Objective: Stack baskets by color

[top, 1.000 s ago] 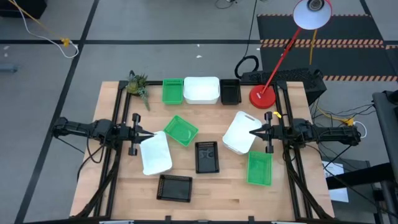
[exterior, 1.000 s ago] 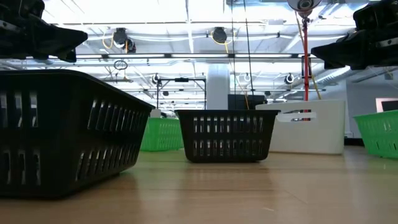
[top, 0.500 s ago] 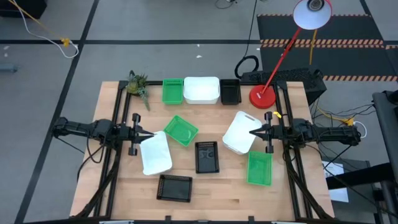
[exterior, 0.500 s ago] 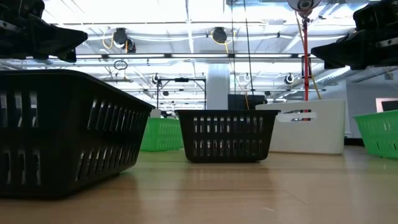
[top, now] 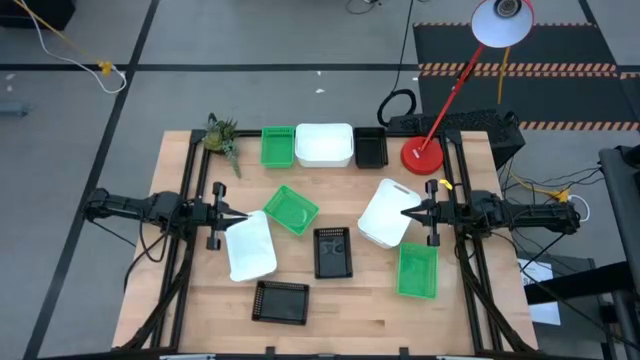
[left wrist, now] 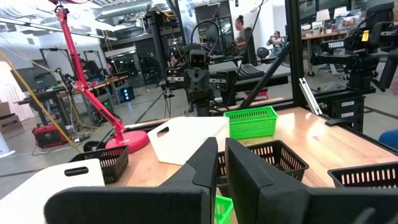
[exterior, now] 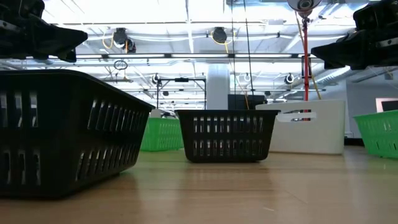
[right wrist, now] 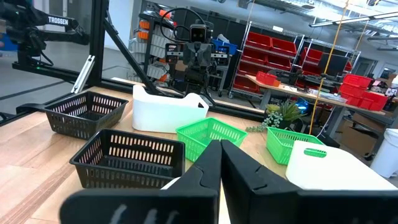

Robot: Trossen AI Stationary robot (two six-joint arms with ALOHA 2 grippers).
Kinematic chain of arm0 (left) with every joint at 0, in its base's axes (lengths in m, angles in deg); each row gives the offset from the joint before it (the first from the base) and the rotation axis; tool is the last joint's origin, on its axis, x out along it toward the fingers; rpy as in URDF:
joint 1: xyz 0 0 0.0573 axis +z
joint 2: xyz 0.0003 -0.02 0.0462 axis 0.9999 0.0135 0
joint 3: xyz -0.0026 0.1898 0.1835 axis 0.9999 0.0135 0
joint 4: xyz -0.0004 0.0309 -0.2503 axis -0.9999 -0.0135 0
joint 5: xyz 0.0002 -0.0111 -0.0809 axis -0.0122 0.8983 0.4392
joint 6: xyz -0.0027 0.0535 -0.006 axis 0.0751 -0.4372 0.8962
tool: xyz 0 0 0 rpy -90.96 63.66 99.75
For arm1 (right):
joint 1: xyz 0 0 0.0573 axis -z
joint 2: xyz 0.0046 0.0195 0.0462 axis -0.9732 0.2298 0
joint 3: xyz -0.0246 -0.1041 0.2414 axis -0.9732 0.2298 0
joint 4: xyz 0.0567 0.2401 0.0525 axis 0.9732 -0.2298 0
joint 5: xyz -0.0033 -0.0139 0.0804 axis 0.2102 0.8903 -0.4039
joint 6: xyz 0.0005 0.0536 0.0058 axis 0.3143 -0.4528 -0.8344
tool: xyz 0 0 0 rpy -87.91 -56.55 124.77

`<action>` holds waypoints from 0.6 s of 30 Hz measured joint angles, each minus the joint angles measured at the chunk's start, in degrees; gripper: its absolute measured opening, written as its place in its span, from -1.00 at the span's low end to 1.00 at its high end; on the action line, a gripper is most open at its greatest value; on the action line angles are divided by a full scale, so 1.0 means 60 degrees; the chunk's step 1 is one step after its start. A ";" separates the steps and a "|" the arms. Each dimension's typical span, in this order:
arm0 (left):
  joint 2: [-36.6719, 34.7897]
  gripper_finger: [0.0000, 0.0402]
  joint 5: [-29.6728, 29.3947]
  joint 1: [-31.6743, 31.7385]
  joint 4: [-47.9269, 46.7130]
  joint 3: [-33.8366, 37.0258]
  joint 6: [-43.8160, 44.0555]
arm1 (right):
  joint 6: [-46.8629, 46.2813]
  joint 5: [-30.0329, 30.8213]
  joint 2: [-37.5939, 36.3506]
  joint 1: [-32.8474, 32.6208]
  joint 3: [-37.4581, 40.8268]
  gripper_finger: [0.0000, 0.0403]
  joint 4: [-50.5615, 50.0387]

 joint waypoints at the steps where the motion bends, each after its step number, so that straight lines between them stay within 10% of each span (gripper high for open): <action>1: 0.0002 -0.82 -0.0003 0.0000 -0.0001 0.0001 0.0000 | 0.0001 0.0000 0.0000 0.0000 -0.0003 -1.00 -0.0002; 18: -0.0001 -0.82 -0.0003 0.0000 0.0004 -0.0002 0.0599 | -0.0002 0.0001 0.0000 -0.0002 -0.0003 -1.00 0.0000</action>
